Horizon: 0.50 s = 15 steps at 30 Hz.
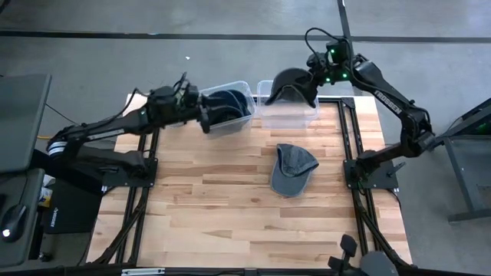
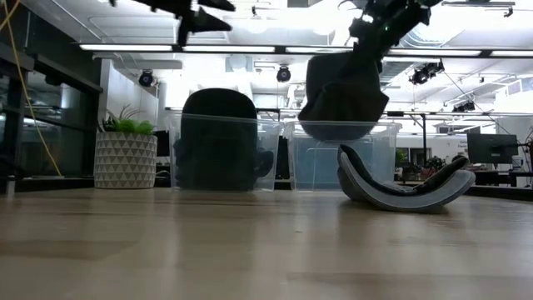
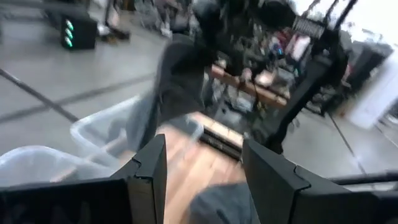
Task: Pick & Place hat
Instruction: Put the left gray cap into the right transparent bin
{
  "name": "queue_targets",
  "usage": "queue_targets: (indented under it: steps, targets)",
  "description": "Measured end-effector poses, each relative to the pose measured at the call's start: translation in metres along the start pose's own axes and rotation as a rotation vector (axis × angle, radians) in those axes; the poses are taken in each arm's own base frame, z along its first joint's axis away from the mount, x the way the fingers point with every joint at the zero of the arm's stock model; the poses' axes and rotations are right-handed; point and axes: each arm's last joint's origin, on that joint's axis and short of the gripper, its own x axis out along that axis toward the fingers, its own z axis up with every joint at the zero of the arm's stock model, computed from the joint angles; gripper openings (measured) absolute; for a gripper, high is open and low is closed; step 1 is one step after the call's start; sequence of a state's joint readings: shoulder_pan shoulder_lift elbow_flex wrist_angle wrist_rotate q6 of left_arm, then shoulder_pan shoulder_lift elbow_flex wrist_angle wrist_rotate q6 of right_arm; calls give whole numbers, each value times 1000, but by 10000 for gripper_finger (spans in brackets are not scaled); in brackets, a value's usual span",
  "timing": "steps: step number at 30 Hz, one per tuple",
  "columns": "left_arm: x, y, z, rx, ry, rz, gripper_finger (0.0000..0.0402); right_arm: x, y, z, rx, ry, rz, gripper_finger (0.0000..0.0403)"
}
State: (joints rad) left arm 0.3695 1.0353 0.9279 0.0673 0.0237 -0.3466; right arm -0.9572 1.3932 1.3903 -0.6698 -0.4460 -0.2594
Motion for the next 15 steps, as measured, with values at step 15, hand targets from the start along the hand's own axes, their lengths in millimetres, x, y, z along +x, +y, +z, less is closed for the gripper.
queue_targets:
  steps: [15]
  targets:
    - [-58,-14,-26,-88,-197,7,156,50,-22,-17,-38,113,64,5]
